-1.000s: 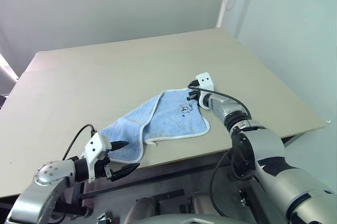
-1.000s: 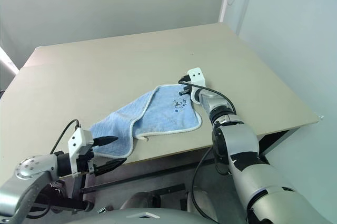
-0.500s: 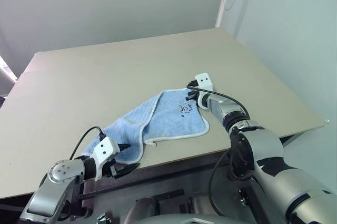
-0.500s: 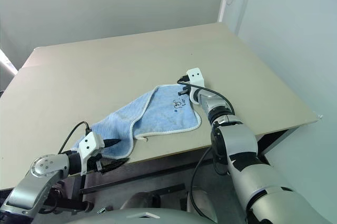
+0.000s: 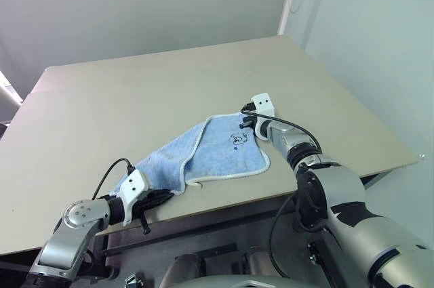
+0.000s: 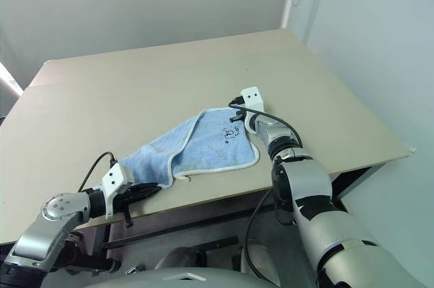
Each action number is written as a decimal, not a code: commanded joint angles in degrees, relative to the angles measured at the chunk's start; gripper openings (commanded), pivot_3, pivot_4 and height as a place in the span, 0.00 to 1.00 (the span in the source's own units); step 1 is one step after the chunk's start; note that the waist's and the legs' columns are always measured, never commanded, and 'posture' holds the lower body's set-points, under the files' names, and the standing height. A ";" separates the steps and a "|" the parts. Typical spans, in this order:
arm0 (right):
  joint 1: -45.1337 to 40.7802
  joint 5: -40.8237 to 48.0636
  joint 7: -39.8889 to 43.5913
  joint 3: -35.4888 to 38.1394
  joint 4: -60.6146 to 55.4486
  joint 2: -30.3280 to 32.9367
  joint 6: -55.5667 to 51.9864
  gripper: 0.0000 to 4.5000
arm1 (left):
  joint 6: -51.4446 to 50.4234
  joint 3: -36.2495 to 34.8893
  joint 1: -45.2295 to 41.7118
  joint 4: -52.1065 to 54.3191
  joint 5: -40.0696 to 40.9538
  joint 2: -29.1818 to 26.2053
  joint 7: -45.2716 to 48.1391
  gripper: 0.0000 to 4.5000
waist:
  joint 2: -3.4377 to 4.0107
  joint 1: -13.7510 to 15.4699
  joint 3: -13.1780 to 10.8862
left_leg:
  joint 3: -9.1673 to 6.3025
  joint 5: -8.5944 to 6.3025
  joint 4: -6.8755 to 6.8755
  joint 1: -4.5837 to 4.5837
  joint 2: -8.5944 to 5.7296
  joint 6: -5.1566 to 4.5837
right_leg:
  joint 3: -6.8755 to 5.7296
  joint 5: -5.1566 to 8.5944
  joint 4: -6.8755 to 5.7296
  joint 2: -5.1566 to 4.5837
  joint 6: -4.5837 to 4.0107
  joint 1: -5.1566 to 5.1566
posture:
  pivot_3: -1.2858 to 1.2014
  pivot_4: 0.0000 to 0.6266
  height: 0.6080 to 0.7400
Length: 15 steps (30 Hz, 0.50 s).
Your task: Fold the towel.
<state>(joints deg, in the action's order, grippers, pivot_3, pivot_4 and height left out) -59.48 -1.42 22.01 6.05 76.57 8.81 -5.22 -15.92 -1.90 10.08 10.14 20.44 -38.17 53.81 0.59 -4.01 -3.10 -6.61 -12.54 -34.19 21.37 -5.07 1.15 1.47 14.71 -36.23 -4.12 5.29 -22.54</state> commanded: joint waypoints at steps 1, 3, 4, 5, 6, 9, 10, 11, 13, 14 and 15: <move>-0.64 1.07 1.68 1.14 -3.14 0.94 8.44 0.00 | -6.45 -10.10 -2.37 3.70 10.38 -1.94 0.30 0.01 | 0.00 -0.04 0.00 | 0.00 0.00 0.00 0.00 0.00 0.00 | 0.00 0.00 0.00 0.00 0.00 0.00 | 0.52 0.00 1.00; -0.50 1.64 2.46 1.73 -3.17 1.52 10.47 0.00 | -8.54 -14.86 -4.11 1.99 13.42 -3.01 0.01 0.01 | 0.00 -0.06 0.00 | -0.01 0.00 -0.01 -0.01 0.01 0.00 | -0.01 0.00 -0.01 0.01 0.01 0.00 | 0.52 0.00 1.00; -0.75 2.21 2.44 2.33 -2.95 1.76 10.48 0.00 | -9.17 -16.96 -4.93 0.71 14.36 -3.80 0.14 0.01 | -0.01 -0.05 0.00 | -0.01 0.00 -0.01 -0.01 0.01 0.00 | -0.02 0.00 -0.03 0.02 0.02 0.00 | 0.52 0.00 1.00; -1.03 2.61 2.57 2.87 -2.76 1.96 10.70 0.00 | -9.79 -18.72 -5.86 -0.46 15.37 -4.39 0.32 0.01 | -0.01 -0.08 0.01 | -0.03 0.00 -0.02 -0.02 0.01 0.00 | -0.03 0.00 -0.03 0.03 0.02 0.02 | 0.52 0.00 1.00; -1.40 3.04 2.69 3.40 -2.65 2.22 10.97 0.00 | -10.68 -20.65 -7.39 -2.25 16.63 -4.96 0.27 0.01 | -0.01 -0.07 0.00 | -0.02 0.00 -0.02 -0.04 0.01 0.00 | -0.03 0.00 -0.03 0.03 0.02 0.03 | 0.52 0.00 1.00; -2.85 4.28 2.23 5.02 -2.60 2.94 11.72 0.00 | -11.28 -23.87 -13.15 -9.27 17.51 -6.79 0.11 0.01 | -0.02 -0.01 0.01 | -0.01 0.01 -0.03 -0.03 0.00 0.01 | -0.02 0.00 -0.02 0.03 0.02 0.04 | 0.52 0.00 1.00; -3.54 4.76 1.90 5.71 -2.60 3.24 12.07 0.00 | -10.53 -24.13 -16.25 -12.87 16.73 -7.35 -0.41 0.01 | -0.02 0.00 0.01 | -0.02 0.02 -0.04 -0.02 0.00 0.03 | -0.02 -0.01 -0.03 0.03 0.01 0.03 | 0.52 0.00 1.00; -4.19 5.04 1.44 6.20 -2.57 3.52 12.34 0.00 | -9.61 -24.05 -19.42 -16.65 15.61 -7.83 -1.09 0.01 | -0.03 0.09 0.00 | -0.02 0.03 -0.05 -0.03 0.00 0.04 | -0.02 -0.01 -0.03 0.04 0.01 0.04 | 0.52 0.00 1.00; -5.72 4.73 -1.01 6.53 -2.28 4.14 12.82 0.00 | -4.72 -22.40 -27.83 -27.78 10.88 -8.52 -3.99 0.01 | -0.03 0.12 0.00 | -0.05 0.07 -0.06 -0.03 -0.02 0.10 | -0.03 -0.02 -0.06 0.06 0.02 0.04 | 0.52 0.00 1.00; -6.73 4.77 -2.38 6.83 -2.02 4.40 12.66 0.00 | -1.38 -20.98 -33.34 -35.11 7.56 -8.66 -6.60 0.01 | -0.06 0.12 0.00 | -0.05 0.08 -0.08 -0.06 -0.02 0.13 | -0.03 -0.05 -0.08 0.06 0.04 0.06 | 0.52 0.00 1.00; -7.65 4.79 -3.51 7.11 -1.79 4.58 12.64 0.00 | 2.44 -19.52 -38.50 -41.96 4.25 -8.66 -9.12 0.01 | -0.09 0.11 0.02 | -0.07 0.12 -0.08 -0.06 -0.02 0.18 | -0.04 -0.12 -0.12 0.08 0.10 0.04 | 0.52 0.00 1.00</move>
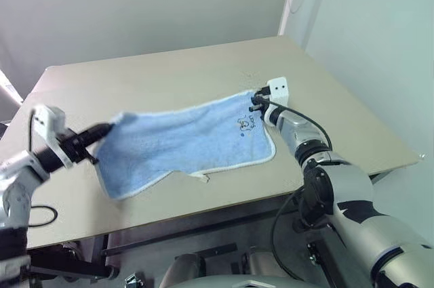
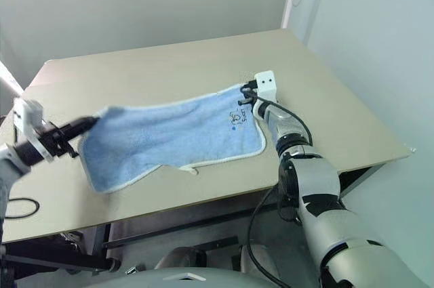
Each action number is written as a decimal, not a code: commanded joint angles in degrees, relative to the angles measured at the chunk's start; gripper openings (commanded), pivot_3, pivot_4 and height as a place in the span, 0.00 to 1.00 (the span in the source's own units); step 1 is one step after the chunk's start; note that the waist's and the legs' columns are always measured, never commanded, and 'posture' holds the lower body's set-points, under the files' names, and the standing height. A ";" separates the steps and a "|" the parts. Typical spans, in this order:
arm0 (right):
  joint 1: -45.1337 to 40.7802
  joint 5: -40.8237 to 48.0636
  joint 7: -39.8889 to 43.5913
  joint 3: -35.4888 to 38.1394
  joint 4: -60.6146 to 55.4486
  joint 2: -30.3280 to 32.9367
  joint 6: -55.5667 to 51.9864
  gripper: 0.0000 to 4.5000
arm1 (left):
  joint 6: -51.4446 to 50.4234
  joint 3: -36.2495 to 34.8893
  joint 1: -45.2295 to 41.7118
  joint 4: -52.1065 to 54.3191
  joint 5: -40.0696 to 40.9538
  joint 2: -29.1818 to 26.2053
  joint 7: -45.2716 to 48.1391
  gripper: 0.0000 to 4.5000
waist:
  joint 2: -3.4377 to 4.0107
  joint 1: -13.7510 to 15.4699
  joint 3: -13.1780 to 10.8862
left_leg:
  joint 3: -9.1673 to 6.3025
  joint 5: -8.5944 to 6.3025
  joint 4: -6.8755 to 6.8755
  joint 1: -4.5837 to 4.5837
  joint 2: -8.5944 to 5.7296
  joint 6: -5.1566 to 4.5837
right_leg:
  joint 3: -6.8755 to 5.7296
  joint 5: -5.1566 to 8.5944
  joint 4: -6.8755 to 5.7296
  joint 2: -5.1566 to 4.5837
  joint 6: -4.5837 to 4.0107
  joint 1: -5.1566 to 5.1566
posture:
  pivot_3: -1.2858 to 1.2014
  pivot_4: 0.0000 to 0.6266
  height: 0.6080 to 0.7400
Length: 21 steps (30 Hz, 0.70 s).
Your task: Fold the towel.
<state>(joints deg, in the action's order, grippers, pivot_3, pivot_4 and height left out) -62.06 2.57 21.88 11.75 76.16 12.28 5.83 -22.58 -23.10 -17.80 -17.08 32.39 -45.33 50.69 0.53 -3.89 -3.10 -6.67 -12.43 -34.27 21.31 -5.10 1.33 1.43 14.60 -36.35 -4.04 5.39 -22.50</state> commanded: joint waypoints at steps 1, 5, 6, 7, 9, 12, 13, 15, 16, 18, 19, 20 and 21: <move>-5.85 0.69 -4.32 1.55 -1.17 1.27 1.71 0.00 | 13.03 3.03 -15.43 -20.97 -10.74 -1.30 -8.59 0.01 | -0.06 -0.04 0.03 | -0.03 0.04 0.00 0.00 0.00 0.06 | 0.00 -0.04 -0.01 0.02 -0.01 0.00 | 0.52 0.00 1.00; -10.13 -0.11 -8.05 1.67 -0.37 1.77 3.08 0.00 | 27.37 10.03 -35.34 -43.46 -21.76 -0.35 -18.90 0.01 | -0.33 -0.05 0.14 | -0.06 0.07 0.02 0.03 0.00 0.12 | 0.00 -0.13 -0.08 0.06 0.07 -0.09 | 0.52 0.00 1.00; -11.12 -0.14 -8.52 1.77 -0.24 1.86 3.63 0.00 | 29.84 11.38 -38.86 -47.10 -23.83 -0.19 -21.26 0.01 | -0.38 -0.11 0.14 | -0.05 0.07 0.05 0.09 -0.01 0.12 | 0.02 -0.13 -0.07 0.05 0.08 -0.16 | 0.52 0.00 1.00; -11.92 -0.12 -8.85 1.89 -0.13 1.96 4.12 0.00 | 31.86 12.26 -41.73 -49.97 -25.44 0.03 -23.85 0.01 | -0.40 -0.20 0.13 | -0.03 0.07 0.09 0.12 -0.03 0.12 | 0.04 -0.15 -0.07 0.01 0.10 -0.22 | 0.52 0.00 1.00; -13.23 -0.40 -9.73 1.85 -0.01 2.21 5.88 0.00 | 36.30 14.33 -46.13 -53.70 -28.84 0.58 -27.85 0.01 | -0.41 -0.27 0.13 | 0.02 0.05 0.21 0.18 -0.06 0.10 | 0.09 -0.17 -0.10 -0.07 0.14 -0.36 | 0.52 0.00 1.00; -13.14 0.22 -5.97 1.85 -0.34 1.55 8.30 0.00 | 39.13 14.11 -48.77 -56.24 -29.76 1.42 -28.42 0.01 | -0.41 -0.36 0.13 | 0.04 0.04 0.41 0.27 -0.06 0.10 | 0.11 -0.17 -0.09 -0.10 0.13 -0.54 | 0.52 0.00 1.00; -12.84 0.35 -4.79 1.79 -0.43 1.37 8.79 0.00 | 39.64 13.90 -48.83 -56.64 -29.81 1.50 -27.97 0.01 | -0.41 -0.42 0.13 | 0.04 0.04 0.43 0.28 -0.06 0.09 | 0.11 -0.17 -0.10 -0.09 0.13 -0.57 | 0.52 0.00 1.00; -10.98 0.84 -0.91 1.63 -0.94 0.86 10.50 0.00 | 41.48 13.30 -46.73 -56.59 -29.11 1.47 -23.75 0.01 | -0.41 -0.56 0.13 | 0.06 0.04 0.42 0.29 -0.06 0.08 | 0.11 -0.17 -0.14 -0.10 0.14 -0.59 | 0.52 0.00 1.00; -9.42 1.09 0.77 1.59 -1.26 0.59 11.40 0.00 | 42.49 12.89 -44.66 -56.30 -28.51 1.31 -21.07 0.01 | -0.41 -0.64 0.13 | 0.07 0.04 0.39 0.29 -0.06 0.07 | 0.11 -0.17 -0.16 -0.08 0.14 -0.57 | 0.52 0.00 1.00; -6.03 1.36 3.28 1.43 -1.94 0.07 13.13 0.00 | 44.53 11.89 -39.67 -55.37 -27.22 0.68 -15.46 0.01 | -0.41 -0.99 0.14 | 0.08 0.04 0.33 0.21 -0.08 0.07 | 0.12 -0.16 -0.24 -0.09 0.14 -0.49 | 0.52 0.00 1.00; -4.19 1.49 4.58 1.23 -2.43 -0.23 14.10 0.00 | 45.44 11.14 -36.91 -54.68 -26.46 0.27 -12.88 0.01 | -0.41 -1.27 0.14 | 0.08 0.04 0.31 0.11 -0.08 0.07 | 0.12 -0.16 -0.27 -0.08 0.14 -0.39 | 0.52 0.00 1.00; -3.07 1.58 5.43 1.10 -2.83 -0.42 14.74 0.00 | 45.97 10.55 -35.17 -54.11 -25.92 -0.01 -11.24 0.01 | -0.41 -1.66 0.13 | 0.07 0.04 0.26 0.08 -0.07 0.07 | 0.12 -0.16 -0.31 -0.08 0.14 -0.36 | 0.52 0.00 1.00; -1.61 3.35 8.02 2.13 -3.44 -0.97 13.59 0.00 | 47.61 9.57 -32.15 -52.91 -24.92 -0.42 -9.46 0.01 | -0.43 -1.78 0.12 | 0.06 0.04 0.16 0.10 -0.07 0.07 | 0.11 -0.16 -0.43 -0.08 0.14 -0.38 | 0.52 0.00 1.00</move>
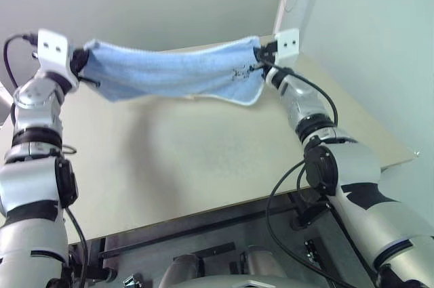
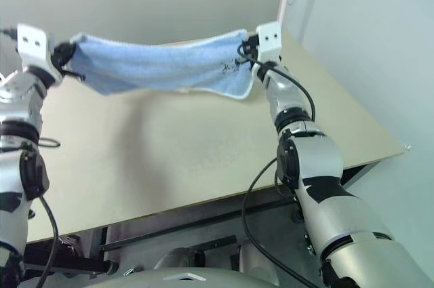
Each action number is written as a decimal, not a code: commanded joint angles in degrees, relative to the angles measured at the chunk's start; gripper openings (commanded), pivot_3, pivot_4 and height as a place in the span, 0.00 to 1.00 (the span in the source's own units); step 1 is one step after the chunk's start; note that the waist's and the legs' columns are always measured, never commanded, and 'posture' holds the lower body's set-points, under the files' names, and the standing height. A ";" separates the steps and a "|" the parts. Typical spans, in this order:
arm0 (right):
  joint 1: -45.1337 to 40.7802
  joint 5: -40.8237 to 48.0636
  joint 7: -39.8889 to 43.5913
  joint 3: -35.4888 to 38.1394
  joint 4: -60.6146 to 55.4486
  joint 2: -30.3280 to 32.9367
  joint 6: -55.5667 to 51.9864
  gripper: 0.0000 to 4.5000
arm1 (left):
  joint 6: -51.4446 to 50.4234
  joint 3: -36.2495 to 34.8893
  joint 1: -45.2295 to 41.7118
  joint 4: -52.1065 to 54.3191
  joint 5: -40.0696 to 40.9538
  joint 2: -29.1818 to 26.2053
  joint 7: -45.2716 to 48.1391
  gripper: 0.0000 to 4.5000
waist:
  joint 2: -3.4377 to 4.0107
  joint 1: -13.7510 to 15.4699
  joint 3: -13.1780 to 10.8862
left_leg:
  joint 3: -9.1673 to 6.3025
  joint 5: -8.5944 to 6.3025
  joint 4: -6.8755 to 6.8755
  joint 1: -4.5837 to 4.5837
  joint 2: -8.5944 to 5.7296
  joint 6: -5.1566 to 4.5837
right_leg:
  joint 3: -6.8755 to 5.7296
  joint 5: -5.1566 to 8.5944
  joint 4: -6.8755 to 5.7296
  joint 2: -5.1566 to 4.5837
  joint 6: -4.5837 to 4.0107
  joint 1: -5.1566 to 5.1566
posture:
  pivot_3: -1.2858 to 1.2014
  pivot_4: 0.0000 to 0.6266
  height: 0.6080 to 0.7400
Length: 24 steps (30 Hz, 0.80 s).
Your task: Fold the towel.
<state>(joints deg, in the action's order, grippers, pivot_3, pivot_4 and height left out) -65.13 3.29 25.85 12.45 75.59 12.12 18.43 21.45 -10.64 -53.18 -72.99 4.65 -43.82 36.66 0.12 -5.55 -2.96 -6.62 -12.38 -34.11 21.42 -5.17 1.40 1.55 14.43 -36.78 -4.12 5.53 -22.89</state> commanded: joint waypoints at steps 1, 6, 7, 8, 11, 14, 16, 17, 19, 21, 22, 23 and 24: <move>2.79 4.53 6.95 2.45 -3.66 -1.37 -0.17 0.00 | 5.14 -3.81 6.08 4.22 3.79 -2.33 6.27 0.01 | -0.03 -0.34 -0.02 | 0.00 0.01 -0.07 0.02 -0.01 0.01 | 0.00 0.00 -0.11 0.00 0.00 -0.04 | 0.52 0.00 1.00; 12.07 10.11 19.67 2.57 -13.09 -3.86 -2.14 0.00 | 2.46 -8.34 19.39 12.74 10.14 -3.61 16.36 0.01 | -0.04 -1.40 -0.02 | -0.09 0.04 -0.21 0.00 0.05 0.06 | 0.04 0.01 -0.43 -0.01 -0.02 -0.13 | 0.52 0.00 1.00; 15.61 11.83 23.28 1.96 -17.81 -4.15 -4.27 0.00 | 1.60 -9.27 23.43 15.94 11.37 -3.85 17.69 0.01 | -0.04 -1.43 -0.02 | -0.11 0.04 -0.22 0.00 0.04 0.06 | 0.04 0.01 -0.43 0.00 -0.02 -0.12 | 0.52 0.00 1.00; 19.17 13.69 26.37 1.27 -22.99 -4.31 -7.07 0.00 | 0.73 -10.18 27.31 19.12 12.49 -4.08 18.77 0.01 | -0.04 -1.44 0.01 | -0.12 0.04 -0.26 0.00 0.03 0.06 | 0.02 0.01 -0.46 0.01 -0.02 -0.12 | 0.52 0.00 1.00; 28.37 18.44 31.29 -1.00 -38.21 -3.93 -17.00 0.00 | -4.54 -12.82 37.17 29.74 16.12 -4.19 20.64 0.01 | -0.04 -1.40 0.01 | -0.13 0.03 -0.26 -0.01 0.03 0.06 | 0.08 0.02 -0.43 -0.05 -0.03 -0.09 | 0.52 0.00 1.00; 38.34 23.17 35.54 -3.90 -53.09 -1.37 -26.89 0.00 | -10.64 -14.79 47.59 41.23 19.18 -4.18 22.33 0.01 | -0.02 -0.58 0.00 | -0.13 0.03 -0.28 0.05 0.04 0.07 | 0.14 0.03 -0.47 -0.08 -0.05 -0.15 | 0.52 0.00 1.00; 43.97 26.78 38.11 -5.39 -60.78 1.65 -35.07 0.00 | -16.05 -15.71 54.35 48.15 21.44 -4.60 24.29 0.01 | -0.02 0.19 0.00 | -0.11 0.02 -0.29 0.03 0.07 0.08 | 0.15 0.09 -0.46 -0.08 -0.13 -0.14 | 0.52 0.00 1.00; 45.89 28.16 38.77 -5.80 -63.45 2.77 -37.81 0.00 | -18.33 -16.09 56.93 50.82 22.41 -4.82 25.22 0.01 | -0.01 0.41 0.00 | -0.11 0.01 -0.30 0.01 0.09 0.10 | 0.14 0.18 -0.46 -0.09 -0.26 -0.10 | 0.52 0.00 1.00; 50.19 28.74 38.02 -6.29 -67.90 5.27 -41.23 0.00 | -23.03 -17.08 63.20 56.75 25.07 -5.43 28.34 0.01 | -0.01 1.34 0.00 | -0.07 -0.05 -0.30 -0.01 0.13 0.19 | 0.14 0.53 -0.42 -0.10 -0.38 -0.04 | 0.52 0.00 1.00; 54.37 30.58 38.68 -6.10 -72.37 7.10 -43.12 0.00 | -25.14 -18.28 66.53 59.20 25.40 -5.44 28.36 0.01 | -0.01 2.04 -0.01 | -0.04 -0.09 -0.31 -0.02 0.16 0.25 | 0.05 0.58 -0.40 -0.21 -0.37 0.02 | 0.52 0.00 1.00; 56.26 31.18 39.00 -6.25 -74.28 8.11 -44.16 0.00 | -25.32 -18.74 67.68 59.60 24.99 -5.45 28.23 0.01 | -0.01 2.42 -0.01 | -0.01 -0.10 -0.31 -0.01 0.19 0.26 | -0.06 0.59 -0.38 -0.28 -0.37 0.06 | 0.52 0.00 1.00; 57.87 31.18 39.08 -6.51 -75.69 8.99 -44.58 0.00 | -25.47 -19.09 68.57 59.86 24.59 -5.50 28.23 0.01 | 0.00 2.98 -0.01 | 0.03 -0.10 -0.30 0.02 0.23 0.26 | -0.14 0.60 -0.36 -0.34 -0.37 0.08 | 0.52 0.00 1.00; 59.55 31.08 39.26 -6.84 -76.99 9.82 -44.81 0.00 | -25.52 -19.53 69.16 59.99 24.44 -5.48 28.28 0.01 | 0.00 3.18 -0.02 | 0.13 -0.11 -0.31 0.03 0.32 0.27 | -0.21 0.60 -0.32 -0.36 -0.38 0.07 | 0.52 0.00 1.00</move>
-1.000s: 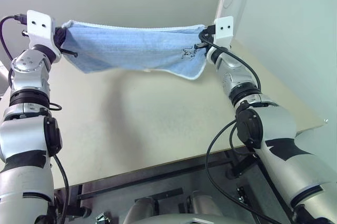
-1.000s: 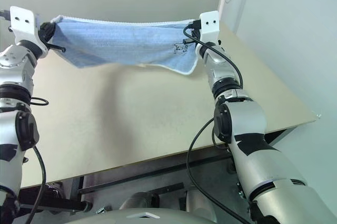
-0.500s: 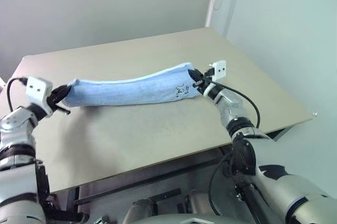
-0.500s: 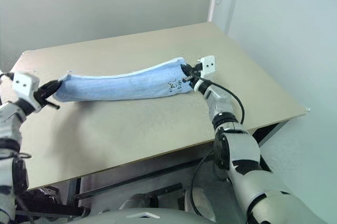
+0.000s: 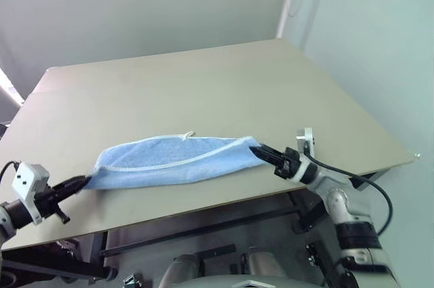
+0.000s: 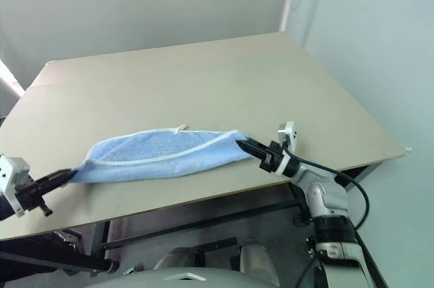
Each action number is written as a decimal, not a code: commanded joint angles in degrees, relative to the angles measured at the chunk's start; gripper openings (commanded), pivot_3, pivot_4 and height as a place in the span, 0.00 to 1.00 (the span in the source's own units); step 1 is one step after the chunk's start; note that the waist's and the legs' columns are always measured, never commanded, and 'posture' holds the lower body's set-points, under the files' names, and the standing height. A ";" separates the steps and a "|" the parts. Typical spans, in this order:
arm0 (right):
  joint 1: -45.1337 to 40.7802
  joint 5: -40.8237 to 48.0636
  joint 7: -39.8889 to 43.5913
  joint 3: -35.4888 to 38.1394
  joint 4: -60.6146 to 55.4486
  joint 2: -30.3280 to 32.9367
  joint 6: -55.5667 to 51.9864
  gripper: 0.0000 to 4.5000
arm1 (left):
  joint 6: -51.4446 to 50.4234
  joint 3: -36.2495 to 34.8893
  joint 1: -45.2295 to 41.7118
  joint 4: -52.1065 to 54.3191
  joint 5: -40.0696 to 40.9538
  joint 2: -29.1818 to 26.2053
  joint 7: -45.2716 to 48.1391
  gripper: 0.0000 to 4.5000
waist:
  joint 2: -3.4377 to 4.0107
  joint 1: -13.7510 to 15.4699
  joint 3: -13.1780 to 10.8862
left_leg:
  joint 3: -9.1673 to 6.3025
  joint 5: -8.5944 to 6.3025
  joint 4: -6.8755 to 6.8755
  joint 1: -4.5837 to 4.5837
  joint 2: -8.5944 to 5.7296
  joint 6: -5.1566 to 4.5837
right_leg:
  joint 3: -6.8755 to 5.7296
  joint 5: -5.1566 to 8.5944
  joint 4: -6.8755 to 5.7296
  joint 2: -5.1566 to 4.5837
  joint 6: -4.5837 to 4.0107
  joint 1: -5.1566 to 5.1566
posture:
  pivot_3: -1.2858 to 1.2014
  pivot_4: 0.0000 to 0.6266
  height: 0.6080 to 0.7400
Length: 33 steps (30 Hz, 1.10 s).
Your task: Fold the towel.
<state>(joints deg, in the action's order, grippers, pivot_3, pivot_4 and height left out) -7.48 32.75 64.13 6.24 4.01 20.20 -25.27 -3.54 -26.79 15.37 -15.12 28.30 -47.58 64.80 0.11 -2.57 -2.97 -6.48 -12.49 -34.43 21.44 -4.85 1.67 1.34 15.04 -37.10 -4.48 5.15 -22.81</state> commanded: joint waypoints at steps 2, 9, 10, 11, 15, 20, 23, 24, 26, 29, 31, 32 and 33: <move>4.22 1.82 1.01 -0.66 -6.93 2.88 -1.32 0.00 | -0.42 -4.09 0.98 2.07 0.51 -1.72 0.01 0.01 | 0.23 0.30 -0.02 | 0.15 -0.01 -0.29 0.17 0.35 0.01 | -0.43 0.00 0.25 0.00 -0.01 -0.11 | 0.52 0.00 1.00; 1.69 0.42 -4.34 2.66 -0.06 2.68 2.19 0.00 | 3.96 -3.19 -6.45 -4.40 -3.06 -1.76 -2.74 0.01 | 0.36 0.45 0.02 | 0.26 -0.05 -0.71 1.05 0.81 -0.03 | -1.40 -0.04 1.07 -0.27 0.01 0.07 | 0.52 0.00 1.00; 0.59 -0.05 -5.94 3.60 2.06 2.47 3.50 0.00 | 4.48 -2.51 -8.29 -5.31 -3.54 -1.51 -3.03 0.01 | 0.29 0.54 0.06 | 0.26 -0.05 -0.69 1.04 0.81 -0.03 | -1.41 -0.04 1.07 -0.28 0.01 0.09 | 0.52 0.00 1.00; -0.35 -0.31 -7.42 4.49 3.82 2.23 4.73 0.00 | 4.97 -1.82 -9.75 -6.05 -4.13 -1.27 -3.35 0.01 | 0.21 0.65 0.11 | 0.26 -0.05 -0.69 1.03 0.80 -0.03 | -1.41 -0.05 1.02 -0.28 0.01 0.07 | 0.52 0.00 1.00; -2.39 -1.60 -11.21 5.99 8.10 2.33 7.63 0.00 | 7.62 1.09 -14.42 -9.72 -6.13 -0.59 -3.41 0.01 | 0.20 1.70 0.14 | 0.28 -0.07 -0.43 0.96 0.74 -0.03 | -1.42 -0.47 0.94 -0.29 -0.11 -0.18 | 0.52 0.00 1.00; -2.89 -5.53 -13.00 2.21 10.57 2.16 8.80 0.00 | 11.07 4.70 -18.93 -15.47 -8.81 0.02 -3.59 0.01 | 0.19 1.94 0.16 | 0.28 0.00 -0.14 0.99 0.76 -0.13 | -1.42 -0.58 0.87 -0.18 0.05 -0.28 | 0.52 0.00 1.00; -3.46 -5.98 -14.20 1.54 10.72 0.85 9.10 0.00 | 12.09 5.62 -21.76 -18.81 -9.34 0.53 -3.97 0.01 | 0.18 1.93 0.16 | 0.31 0.00 -0.29 0.95 0.76 -0.13 | -1.42 -0.56 0.86 -0.14 0.02 -0.18 | 0.52 0.00 1.00; -3.74 -6.16 -14.56 1.28 10.81 0.42 9.11 0.00 | 13.00 6.14 -22.97 -20.19 -10.05 0.74 -4.59 0.01 | 0.19 1.93 0.16 | 0.31 0.00 -0.38 0.93 0.76 -0.13 | -1.43 -0.53 0.86 -0.12 -0.03 -0.12 | 0.52 0.00 1.00; -4.34 -7.01 -15.16 0.63 11.42 -0.13 10.04 0.00 | 14.79 7.16 -25.32 -23.01 -11.34 1.08 -5.76 0.01 | 0.18 1.92 0.16 | 0.30 -0.01 -0.59 0.85 0.76 -0.12 | -1.44 -0.51 0.86 -0.10 -0.09 0.07 | 0.52 0.00 1.00; -6.12 -7.89 -16.21 0.23 13.58 -0.78 10.43 0.00 | 16.35 7.90 -29.43 -27.62 -12.65 1.86 -8.04 0.01 | 0.17 1.93 0.16 | 0.29 -0.09 -0.69 0.72 0.76 0.02 | -1.45 -0.52 0.87 -0.10 0.12 0.20 | 0.52 0.00 1.00; -7.99 -9.72 -18.35 0.06 16.56 -1.04 11.42 0.00 | 17.24 8.12 -31.01 -30.22 -13.15 2.52 -9.35 0.01 | 0.16 1.89 0.17 | 0.28 -0.09 -0.70 0.56 0.75 0.02 | -1.45 -0.57 0.88 -0.10 0.13 0.28 | 0.52 0.00 1.00; -8.64 -10.14 -18.66 -0.02 17.67 -1.13 11.85 0.00 | 18.11 8.36 -31.53 -31.43 -13.66 2.77 -10.08 0.01 | 0.16 1.85 0.17 | 0.28 -0.09 -0.70 0.45 0.75 0.02 | -1.45 -0.57 0.88 -0.10 0.13 0.32 | 0.52 0.00 1.00; -9.03 -10.37 -18.68 -0.06 18.39 -1.20 12.18 0.00 | 18.84 8.58 -31.91 -32.37 -13.99 2.90 -10.57 0.01 | 0.16 1.87 0.17 | 0.28 -0.09 -0.69 0.36 0.75 0.03 | -1.44 -0.57 0.87 -0.10 0.13 0.39 | 0.52 0.00 1.00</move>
<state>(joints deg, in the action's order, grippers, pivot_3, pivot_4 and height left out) -15.46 23.20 47.02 4.75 21.26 18.53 -14.49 13.63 -16.72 -15.75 -45.84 14.80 -43.55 56.62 0.27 -0.70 -2.81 -6.21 -12.58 -35.09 21.70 -4.10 1.69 -0.10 14.47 -36.22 -4.57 5.27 -22.39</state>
